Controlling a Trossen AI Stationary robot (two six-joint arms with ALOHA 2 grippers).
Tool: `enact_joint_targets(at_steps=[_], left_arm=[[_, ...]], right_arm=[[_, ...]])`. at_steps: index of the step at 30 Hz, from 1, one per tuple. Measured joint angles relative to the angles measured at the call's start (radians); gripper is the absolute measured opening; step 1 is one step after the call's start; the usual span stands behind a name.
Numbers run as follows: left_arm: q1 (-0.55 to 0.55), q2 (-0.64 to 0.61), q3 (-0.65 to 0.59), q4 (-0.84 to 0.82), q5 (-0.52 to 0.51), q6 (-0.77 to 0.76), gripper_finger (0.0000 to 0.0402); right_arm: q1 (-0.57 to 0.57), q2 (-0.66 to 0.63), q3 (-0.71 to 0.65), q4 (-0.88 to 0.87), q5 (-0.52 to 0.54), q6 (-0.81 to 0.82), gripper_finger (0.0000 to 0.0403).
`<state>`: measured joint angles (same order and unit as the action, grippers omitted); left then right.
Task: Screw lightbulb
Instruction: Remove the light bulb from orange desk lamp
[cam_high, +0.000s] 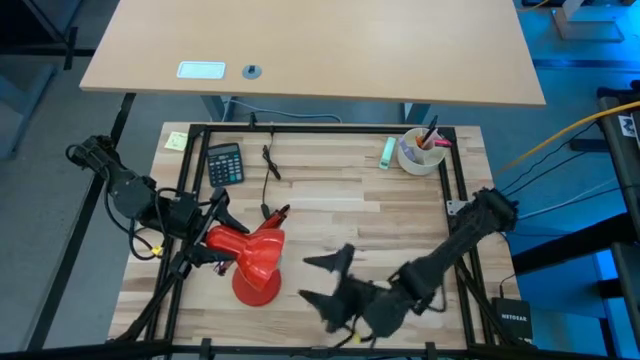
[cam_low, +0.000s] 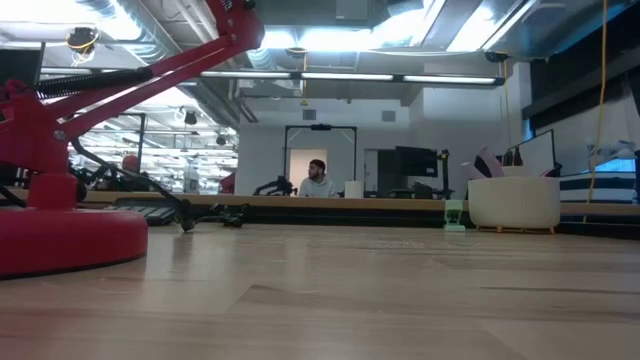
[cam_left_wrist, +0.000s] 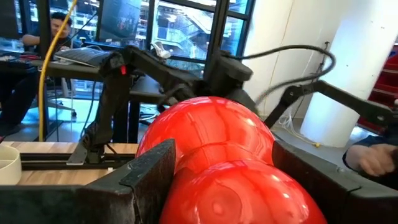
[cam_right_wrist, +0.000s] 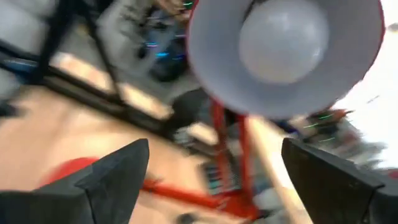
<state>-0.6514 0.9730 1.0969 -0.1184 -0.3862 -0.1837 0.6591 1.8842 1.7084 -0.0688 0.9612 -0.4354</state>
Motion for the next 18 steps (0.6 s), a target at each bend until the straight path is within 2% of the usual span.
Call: enact_joint_targets(at_steps=[3,6,8,13,18], left_arm=[[0.0,0.0,0.0,0.0,0.006,0.001,0.0253],[0.0,0.0,0.0,0.001,0.006,-0.006,0.0253],[0.0,-0.001,0.0,0.0,0.006,-0.013,0.0253],[0.0,-0.001,0.0,0.001,0.006,-0.021,0.0253],[0.0,-0.001,0.0,-0.001,0.005,-0.04,0.0253]], right_arm=[[-0.03,-0.062,-0.01,-0.23,-0.099,0.267,0.0371],[-0.077,-0.09,-0.087,-0.247,-0.153,0.412,0.0371],[-0.101,-0.098,-0.16,-0.172,-0.213,0.457,0.0371],[-0.149,-0.104,-0.406,0.18,-0.423,0.607,0.0371],[-0.15,-0.098,-0.638,0.443,-0.389,0.724,0.0371]])
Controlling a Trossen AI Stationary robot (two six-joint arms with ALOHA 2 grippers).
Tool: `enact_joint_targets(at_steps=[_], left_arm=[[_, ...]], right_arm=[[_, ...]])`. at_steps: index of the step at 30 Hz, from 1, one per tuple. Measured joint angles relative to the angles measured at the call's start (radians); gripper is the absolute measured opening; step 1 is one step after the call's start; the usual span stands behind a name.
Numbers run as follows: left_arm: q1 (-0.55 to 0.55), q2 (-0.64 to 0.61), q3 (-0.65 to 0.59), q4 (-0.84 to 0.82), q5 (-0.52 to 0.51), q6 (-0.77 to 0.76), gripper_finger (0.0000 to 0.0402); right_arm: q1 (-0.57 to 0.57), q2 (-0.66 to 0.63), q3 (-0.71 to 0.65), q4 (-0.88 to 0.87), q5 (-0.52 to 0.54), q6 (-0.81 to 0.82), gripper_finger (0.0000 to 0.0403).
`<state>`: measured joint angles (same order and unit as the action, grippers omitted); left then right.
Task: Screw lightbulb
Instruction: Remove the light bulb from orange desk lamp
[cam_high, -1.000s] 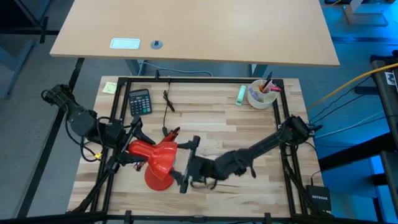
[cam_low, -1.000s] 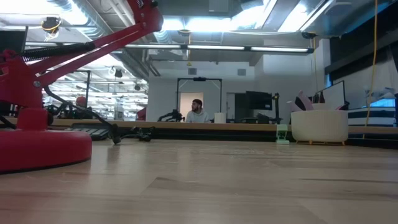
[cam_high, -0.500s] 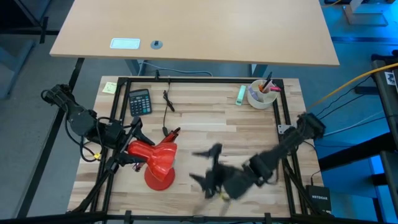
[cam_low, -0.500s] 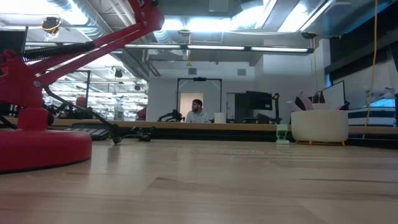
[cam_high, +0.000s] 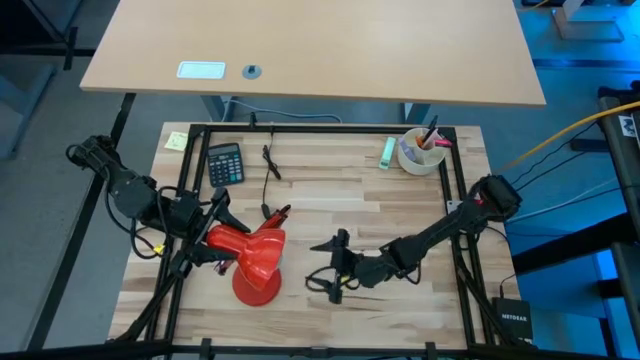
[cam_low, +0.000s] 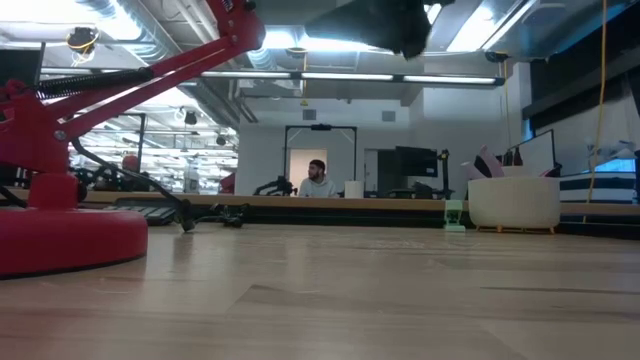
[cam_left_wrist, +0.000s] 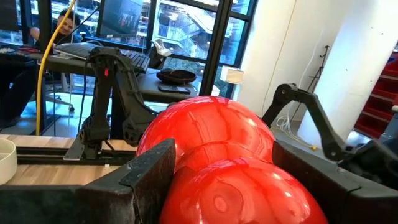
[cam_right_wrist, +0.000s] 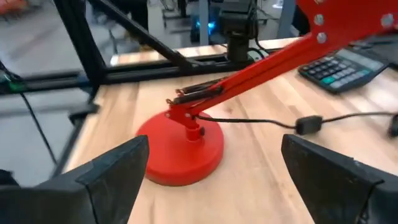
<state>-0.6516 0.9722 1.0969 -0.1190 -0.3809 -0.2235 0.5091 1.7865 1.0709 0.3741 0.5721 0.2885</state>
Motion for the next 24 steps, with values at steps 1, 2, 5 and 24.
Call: enact_joint_targets(at_steps=[1,2,5,24], left_arm=[[0.0,0.0,0.0,-0.001,0.0,-0.001,0.0253],[0.0,-0.001,0.0,-0.001,0.0,-0.002,0.0253],[0.0,-0.001,0.0,-0.001,0.0,-0.004,0.0253],[0.007,-0.001,0.001,-0.005,-0.008,-0.008,0.0253]], right_arm=[[0.0,-0.001,-0.023,0.036,-0.007,0.023,0.0371],[0.0,-0.002,-0.038,0.061,-0.026,0.052,0.0371],[0.001,0.009,-0.046,0.076,-0.111,0.129,0.0371],[-0.005,-0.116,0.062,0.018,-0.085,0.05,0.0371]])
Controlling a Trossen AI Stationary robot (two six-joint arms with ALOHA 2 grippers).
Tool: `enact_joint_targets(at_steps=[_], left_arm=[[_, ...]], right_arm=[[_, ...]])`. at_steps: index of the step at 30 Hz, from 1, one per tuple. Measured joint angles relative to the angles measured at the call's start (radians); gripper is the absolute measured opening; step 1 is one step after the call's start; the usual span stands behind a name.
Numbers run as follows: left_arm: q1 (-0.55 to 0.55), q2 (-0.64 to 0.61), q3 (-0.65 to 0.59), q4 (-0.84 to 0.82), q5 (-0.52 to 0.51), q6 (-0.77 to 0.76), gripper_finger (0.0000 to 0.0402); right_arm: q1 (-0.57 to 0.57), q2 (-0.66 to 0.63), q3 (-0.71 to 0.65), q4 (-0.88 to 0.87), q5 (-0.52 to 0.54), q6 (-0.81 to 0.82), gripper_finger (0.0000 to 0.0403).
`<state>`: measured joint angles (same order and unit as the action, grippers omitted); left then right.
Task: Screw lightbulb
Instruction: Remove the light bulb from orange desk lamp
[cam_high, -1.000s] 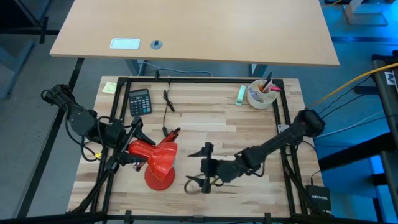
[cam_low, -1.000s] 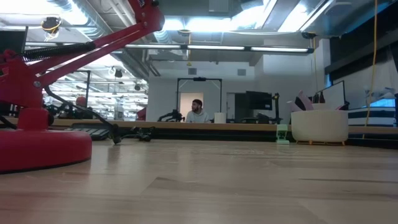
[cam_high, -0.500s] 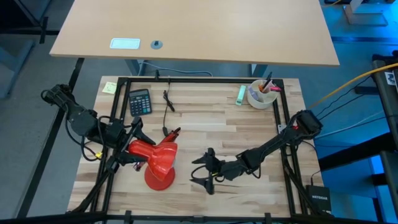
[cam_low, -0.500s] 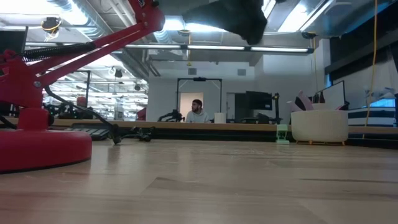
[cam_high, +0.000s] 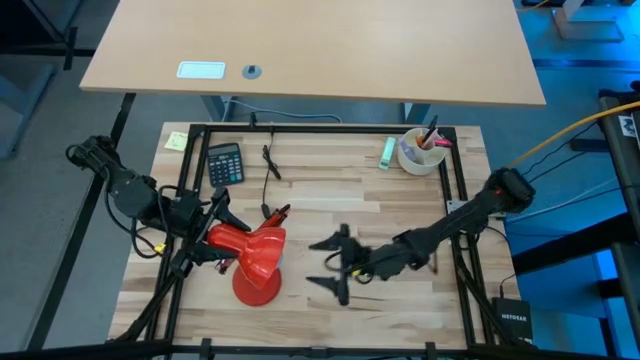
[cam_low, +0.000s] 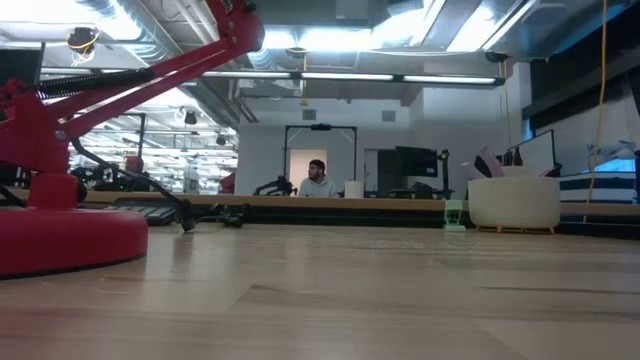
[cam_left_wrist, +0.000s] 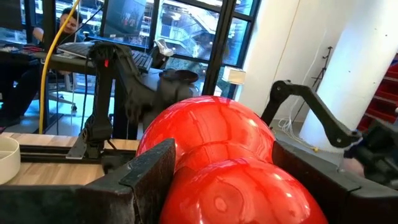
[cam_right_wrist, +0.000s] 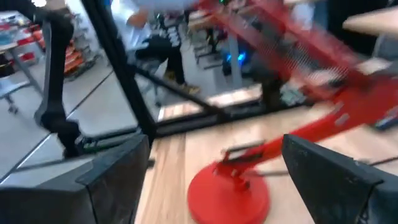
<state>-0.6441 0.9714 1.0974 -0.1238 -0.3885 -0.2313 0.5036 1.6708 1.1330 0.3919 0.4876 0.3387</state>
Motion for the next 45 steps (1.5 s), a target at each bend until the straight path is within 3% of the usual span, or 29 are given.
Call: enact_joint_targets(at_steps=[8,14,19,26,45], left_arm=[[0.0,0.0,0.0,0.001,-0.001,-0.001,0.0253],[0.005,0.0,0.0,0.001,0.0,0.002,0.0253],[0.005,0.0,0.0,0.0,0.0,0.002,0.0253],[0.005,0.0,0.0,0.0,0.0,0.003,0.0253],[0.005,0.0,0.0,0.0,0.0,0.003,0.0253]], right_arm=[[-0.016,-0.079,-0.008,0.078,0.037,-0.053,0.0371],[-0.021,0.053,-0.071,0.522,0.022,-0.057,0.0371],[-0.029,0.123,-0.035,0.671,-0.098,0.097,0.0371],[-0.037,0.159,0.088,0.627,-0.074,0.222,0.0371],[-0.067,0.215,0.273,0.493,-0.107,0.234,0.0371]])
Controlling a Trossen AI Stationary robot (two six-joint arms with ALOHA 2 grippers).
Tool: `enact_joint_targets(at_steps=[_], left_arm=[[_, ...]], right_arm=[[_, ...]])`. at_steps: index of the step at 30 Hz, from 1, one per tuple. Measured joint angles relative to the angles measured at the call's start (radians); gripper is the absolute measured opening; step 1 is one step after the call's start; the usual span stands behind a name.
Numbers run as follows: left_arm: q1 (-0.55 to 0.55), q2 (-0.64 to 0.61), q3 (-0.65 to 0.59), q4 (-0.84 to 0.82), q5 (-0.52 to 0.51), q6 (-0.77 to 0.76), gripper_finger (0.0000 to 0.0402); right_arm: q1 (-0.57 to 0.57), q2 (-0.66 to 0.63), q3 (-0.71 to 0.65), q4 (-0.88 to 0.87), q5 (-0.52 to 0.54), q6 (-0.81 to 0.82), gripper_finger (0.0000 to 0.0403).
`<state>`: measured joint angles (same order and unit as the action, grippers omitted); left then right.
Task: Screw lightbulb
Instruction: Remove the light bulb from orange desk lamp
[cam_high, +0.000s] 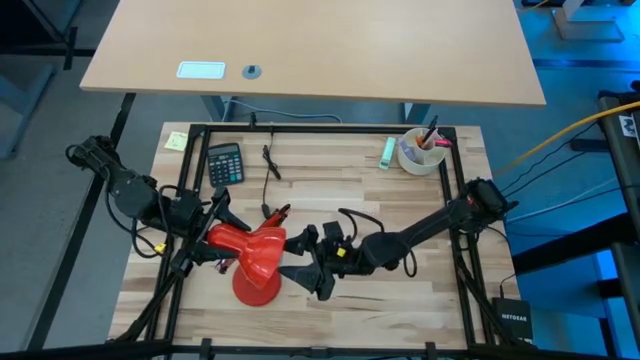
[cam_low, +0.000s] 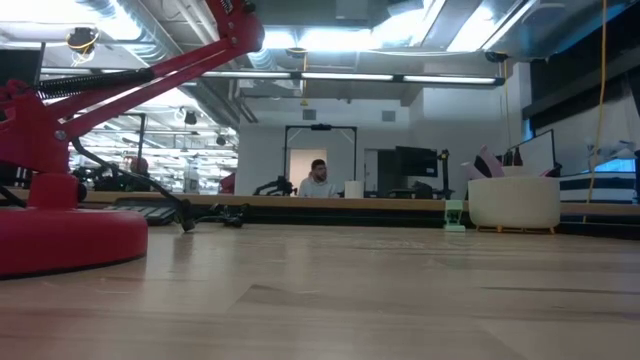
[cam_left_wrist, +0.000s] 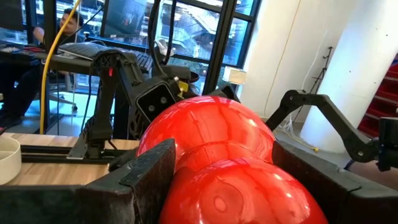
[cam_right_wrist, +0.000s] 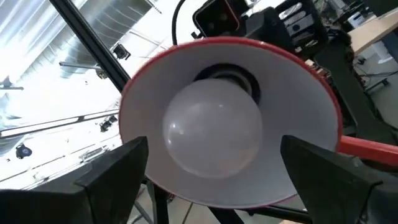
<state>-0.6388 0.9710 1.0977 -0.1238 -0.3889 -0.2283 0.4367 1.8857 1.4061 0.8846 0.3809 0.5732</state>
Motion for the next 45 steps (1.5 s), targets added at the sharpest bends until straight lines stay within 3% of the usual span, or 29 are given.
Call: enact_joint_targets(at_steps=[6,12,14,24,31,41,45], left_arm=[[0.0,0.0,0.0,0.0,0.0,-0.001,0.0253],[0.0,0.0,0.0,-0.002,-0.001,-0.003,0.0253],[0.0,0.0,0.0,0.0,-0.002,-0.003,0.0253],[0.0,0.0,0.0,0.0,0.0,0.004,0.0253],[0.0,0.0,0.0,0.001,0.001,0.005,0.0253],[0.0,0.0,0.0,-0.001,0.0,0.006,0.0253],[0.0,0.0,0.0,-0.002,0.0,0.007,0.0253]], right_arm=[[-0.013,0.0,0.009,0.025,-0.015,0.032,0.0371],[-0.026,0.0,0.009,-0.044,-0.03,0.346,0.0371],[-0.026,0.0,0.009,-0.04,-0.024,0.384,0.0371],[-0.027,0.0,0.035,-0.031,0.0,0.384,0.0371],[-0.025,-0.001,0.1,-0.19,-0.026,0.39,0.0371],[-0.025,-0.001,0.1,-0.202,-0.027,0.394,0.0371],[-0.025,-0.001,0.1,-0.197,-0.027,0.394,0.0351]])
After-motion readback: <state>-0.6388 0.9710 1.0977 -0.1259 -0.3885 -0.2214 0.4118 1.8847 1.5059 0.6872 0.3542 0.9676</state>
